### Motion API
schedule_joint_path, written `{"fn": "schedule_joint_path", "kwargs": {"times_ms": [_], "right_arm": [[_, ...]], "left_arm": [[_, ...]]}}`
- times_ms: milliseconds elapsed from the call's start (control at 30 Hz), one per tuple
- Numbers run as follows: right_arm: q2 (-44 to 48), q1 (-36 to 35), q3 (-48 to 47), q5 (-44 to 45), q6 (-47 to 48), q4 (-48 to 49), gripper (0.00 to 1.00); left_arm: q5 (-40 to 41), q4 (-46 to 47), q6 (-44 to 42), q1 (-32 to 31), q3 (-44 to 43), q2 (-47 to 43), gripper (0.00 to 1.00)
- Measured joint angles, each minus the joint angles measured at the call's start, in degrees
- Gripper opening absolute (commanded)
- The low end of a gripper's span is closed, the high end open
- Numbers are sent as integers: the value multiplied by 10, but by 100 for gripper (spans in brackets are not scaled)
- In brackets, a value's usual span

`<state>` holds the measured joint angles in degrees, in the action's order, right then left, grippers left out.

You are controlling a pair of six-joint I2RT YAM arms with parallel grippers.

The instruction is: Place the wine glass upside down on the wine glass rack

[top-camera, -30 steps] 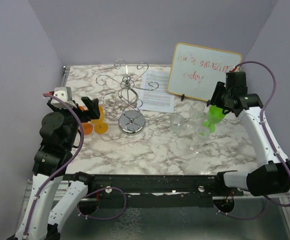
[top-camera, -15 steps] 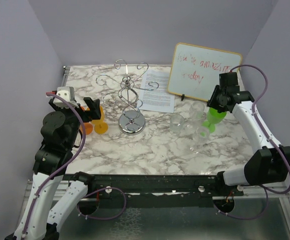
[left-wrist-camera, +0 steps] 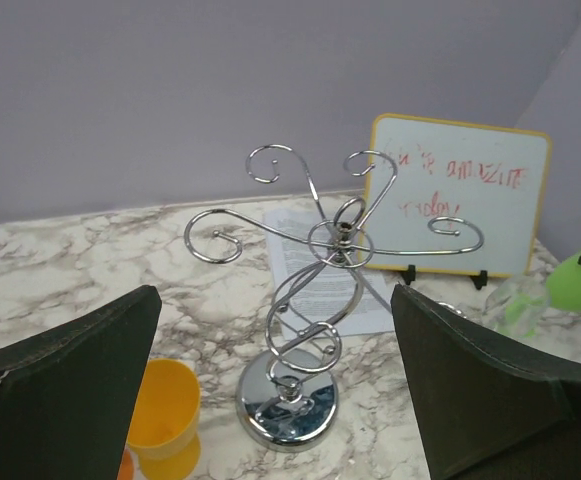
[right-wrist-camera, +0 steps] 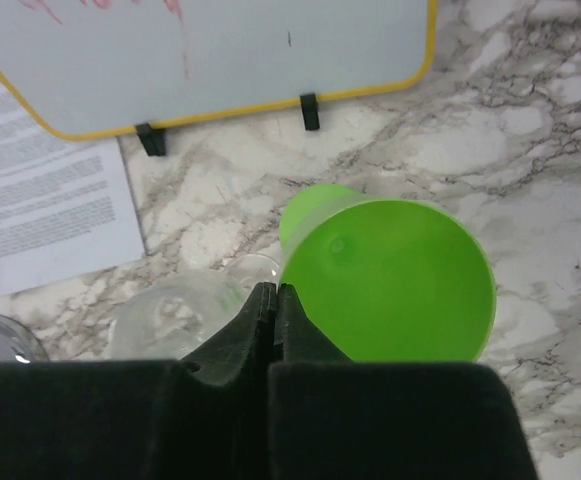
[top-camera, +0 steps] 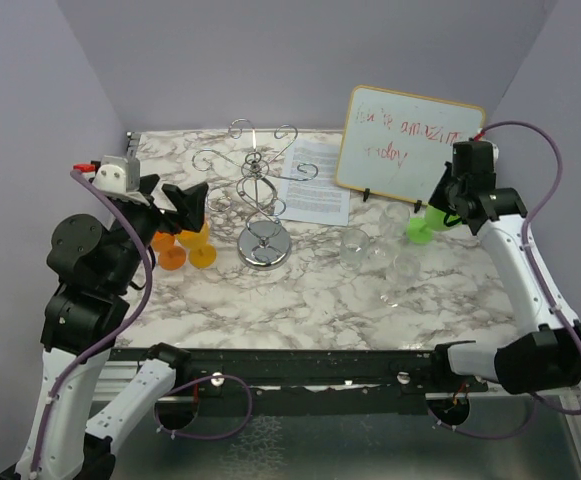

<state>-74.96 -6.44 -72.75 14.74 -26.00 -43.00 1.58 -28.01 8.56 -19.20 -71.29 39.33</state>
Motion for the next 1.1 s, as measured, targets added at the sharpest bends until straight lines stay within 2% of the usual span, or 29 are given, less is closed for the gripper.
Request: {"fn": "schedule_joint_path", "kwargs": {"times_ms": [200, 367, 633, 867, 1100], "right_arm": [[110, 0, -10, -17, -4, 73, 0], [205, 0, 21, -86, -26, 215, 1], [251, 0, 121, -236, -102, 456, 0], [275, 0, 192, -318, -200, 614, 0], [296, 0, 230, -337, -291, 761, 1]], "left_arm": [[-63, -2, 50, 0, -61, 56, 99], [-122, 13, 122, 0, -95, 113, 99], [-236, 160, 318, 0, -65, 176, 99], [-251, 260, 442, -10, -69, 227, 99], [-229, 329, 511, -81, -100, 311, 98]]}}
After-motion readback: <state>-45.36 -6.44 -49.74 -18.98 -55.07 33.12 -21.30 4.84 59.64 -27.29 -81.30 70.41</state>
